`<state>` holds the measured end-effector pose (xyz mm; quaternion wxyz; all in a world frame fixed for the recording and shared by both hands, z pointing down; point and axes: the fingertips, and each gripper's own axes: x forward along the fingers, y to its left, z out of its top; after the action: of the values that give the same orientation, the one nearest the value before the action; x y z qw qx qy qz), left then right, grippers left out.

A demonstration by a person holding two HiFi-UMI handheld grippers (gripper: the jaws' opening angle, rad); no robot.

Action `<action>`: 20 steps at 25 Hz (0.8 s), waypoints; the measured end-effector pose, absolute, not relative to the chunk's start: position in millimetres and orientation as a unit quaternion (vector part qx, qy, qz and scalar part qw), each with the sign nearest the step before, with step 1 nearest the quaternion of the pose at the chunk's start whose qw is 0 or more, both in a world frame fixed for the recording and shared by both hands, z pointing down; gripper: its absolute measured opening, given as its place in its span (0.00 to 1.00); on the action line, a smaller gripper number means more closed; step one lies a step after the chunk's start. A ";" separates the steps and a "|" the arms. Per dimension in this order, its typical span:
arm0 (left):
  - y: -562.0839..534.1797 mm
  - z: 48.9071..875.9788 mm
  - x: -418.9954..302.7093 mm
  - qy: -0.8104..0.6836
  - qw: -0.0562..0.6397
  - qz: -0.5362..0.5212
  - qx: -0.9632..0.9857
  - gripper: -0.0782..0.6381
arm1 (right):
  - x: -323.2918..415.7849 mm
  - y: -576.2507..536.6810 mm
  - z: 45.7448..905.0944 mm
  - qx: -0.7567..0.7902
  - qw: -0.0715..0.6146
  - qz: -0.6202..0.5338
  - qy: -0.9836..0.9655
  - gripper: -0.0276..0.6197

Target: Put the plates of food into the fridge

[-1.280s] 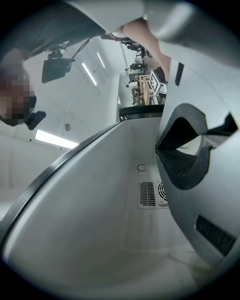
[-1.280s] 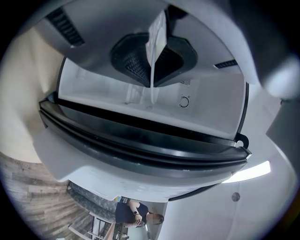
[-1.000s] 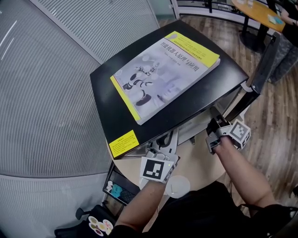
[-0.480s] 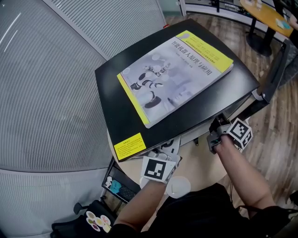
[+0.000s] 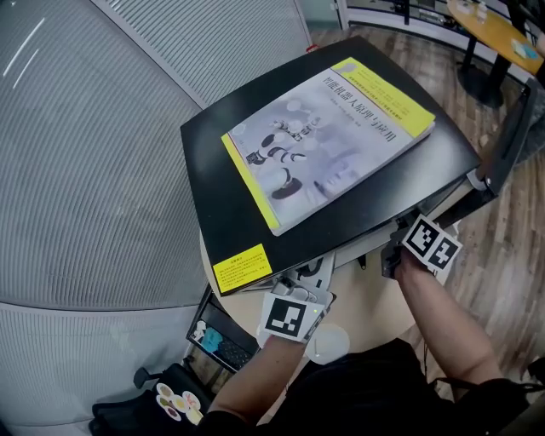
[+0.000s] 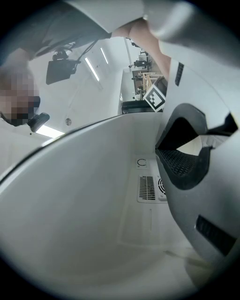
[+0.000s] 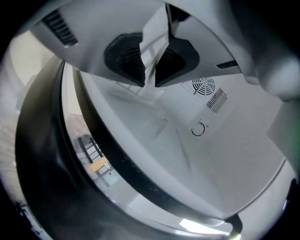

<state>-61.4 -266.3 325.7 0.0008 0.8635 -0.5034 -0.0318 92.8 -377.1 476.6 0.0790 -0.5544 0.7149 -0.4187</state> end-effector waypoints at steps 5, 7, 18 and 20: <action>-255.4 318.6 -48.2 -0.493 -0.006 -0.029 0.870 0.11 | 93.1 -378.3 484.9 -0.591 -0.041 -0.338 0.732 0.16; -251.7 318.9 -46.1 -0.494 -0.007 -0.024 0.869 0.11 | 90.9 -377.4 486.7 -0.597 -0.077 -0.306 0.738 0.19; -230.1 318.4 -51.0 -0.521 -0.009 -0.001 0.854 0.11 | 94.3 -365.0 479.3 -0.587 -0.059 -0.267 0.762 0.24; -225.8 320.1 -53.3 -0.525 -0.010 0.002 0.851 0.11 | 93.7 -361.3 473.5 -0.581 -0.036 -0.263 0.769 0.25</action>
<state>-53.3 -225.8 320.1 -0.0095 0.8510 -0.5250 0.0020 93.7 -361.3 473.5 -0.0361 -0.5815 0.7690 -0.2632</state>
